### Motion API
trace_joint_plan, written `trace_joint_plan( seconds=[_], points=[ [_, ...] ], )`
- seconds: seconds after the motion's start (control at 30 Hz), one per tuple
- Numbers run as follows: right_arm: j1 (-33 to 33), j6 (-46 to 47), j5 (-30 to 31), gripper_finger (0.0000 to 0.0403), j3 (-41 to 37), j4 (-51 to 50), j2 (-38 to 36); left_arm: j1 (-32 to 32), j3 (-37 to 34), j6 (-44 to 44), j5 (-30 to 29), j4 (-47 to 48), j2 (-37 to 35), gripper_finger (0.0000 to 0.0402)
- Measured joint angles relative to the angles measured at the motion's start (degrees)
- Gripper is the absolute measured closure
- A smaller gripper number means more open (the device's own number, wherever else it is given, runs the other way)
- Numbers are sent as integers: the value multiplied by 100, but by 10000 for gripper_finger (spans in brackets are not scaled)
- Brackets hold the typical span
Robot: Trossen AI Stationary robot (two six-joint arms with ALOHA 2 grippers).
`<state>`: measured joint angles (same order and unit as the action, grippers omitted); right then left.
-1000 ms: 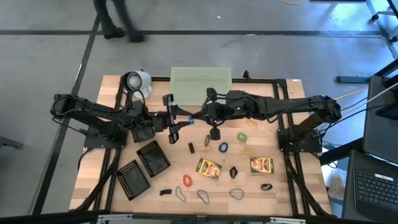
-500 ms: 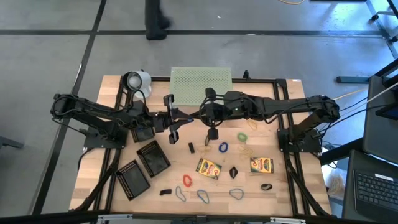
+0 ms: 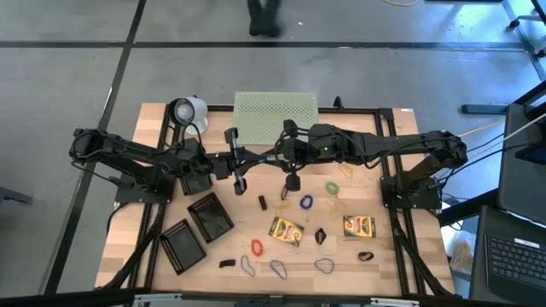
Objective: Pick & Place Office Desk Supplies
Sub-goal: Put the blue rubber band into the middle black bin
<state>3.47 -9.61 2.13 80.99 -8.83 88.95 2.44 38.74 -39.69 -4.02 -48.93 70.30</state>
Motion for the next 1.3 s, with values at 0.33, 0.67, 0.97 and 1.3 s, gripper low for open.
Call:
trace_joint_plan(
  seconds=[0.33, 0.67, 0.97, 1.3],
  points=[
    [2, 771, 190, 169, 2, -1970, -522, -2, 2, 1403, -1713, 1904, -24, 399],
    [2, 1518, 918, 169, 0, -3571, -663, 217, 2, 4597, -2589, 5813, -587, 400],
    [2, 1519, 944, 199, 0, -3601, -660, 529, 4, 6849, 238, 8151, -1172, 399],
    [264, 2130, 945, 217, -1, -3611, -658, 1377, 4, 7801, 653, 8449, -695, 398]
  ],
)
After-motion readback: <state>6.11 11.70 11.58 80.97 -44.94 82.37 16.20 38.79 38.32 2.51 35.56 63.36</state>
